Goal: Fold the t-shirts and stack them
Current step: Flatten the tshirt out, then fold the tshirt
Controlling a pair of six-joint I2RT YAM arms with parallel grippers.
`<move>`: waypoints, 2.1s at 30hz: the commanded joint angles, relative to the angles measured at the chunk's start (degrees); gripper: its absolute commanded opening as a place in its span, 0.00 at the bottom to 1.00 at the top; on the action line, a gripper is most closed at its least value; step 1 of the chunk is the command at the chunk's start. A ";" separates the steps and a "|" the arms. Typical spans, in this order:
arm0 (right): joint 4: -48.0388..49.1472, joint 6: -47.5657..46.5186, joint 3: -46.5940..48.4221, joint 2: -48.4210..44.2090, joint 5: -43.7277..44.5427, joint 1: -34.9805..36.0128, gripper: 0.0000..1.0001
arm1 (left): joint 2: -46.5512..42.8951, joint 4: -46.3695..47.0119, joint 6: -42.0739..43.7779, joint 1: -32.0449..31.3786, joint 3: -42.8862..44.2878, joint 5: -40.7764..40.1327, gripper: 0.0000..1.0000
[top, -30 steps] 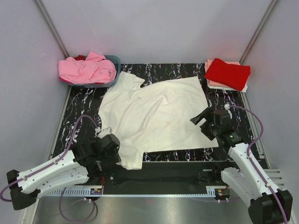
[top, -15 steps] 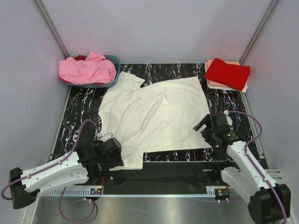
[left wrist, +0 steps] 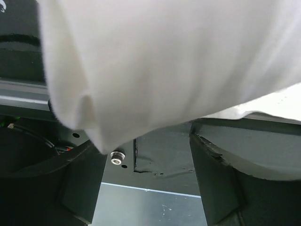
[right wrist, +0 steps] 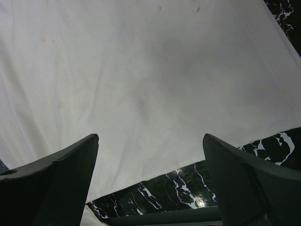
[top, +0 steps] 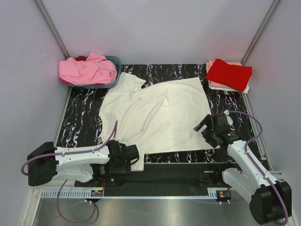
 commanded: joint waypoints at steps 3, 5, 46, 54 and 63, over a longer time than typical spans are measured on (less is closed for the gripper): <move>2.41 -1.56 -0.42 -1.08 -0.45 -0.16 1.00 | 2.93 9.20 2.37 -0.09 2.05 -6.66 0.75; 3.28 -1.74 -0.95 -0.74 -0.80 -0.16 1.00 | 1.53 9.55 2.81 -0.18 3.98 -9.30 0.75; 11.29 -3.85 -2.00 8.23 -6.61 -2.53 1.00 | 32.45 12.28 8.09 -7.73 20.95 -1.39 0.62; 0.24 -1.57 1.33 5.25 0.75 -3.32 1.00 | 34.48 10.53 8.35 -8.09 22.44 -2.53 0.10; -11.29 2.65 1.51 -7.15 7.45 -9.38 1.00 | 24.75 1.56 7.38 -6.33 22.80 -7.37 0.01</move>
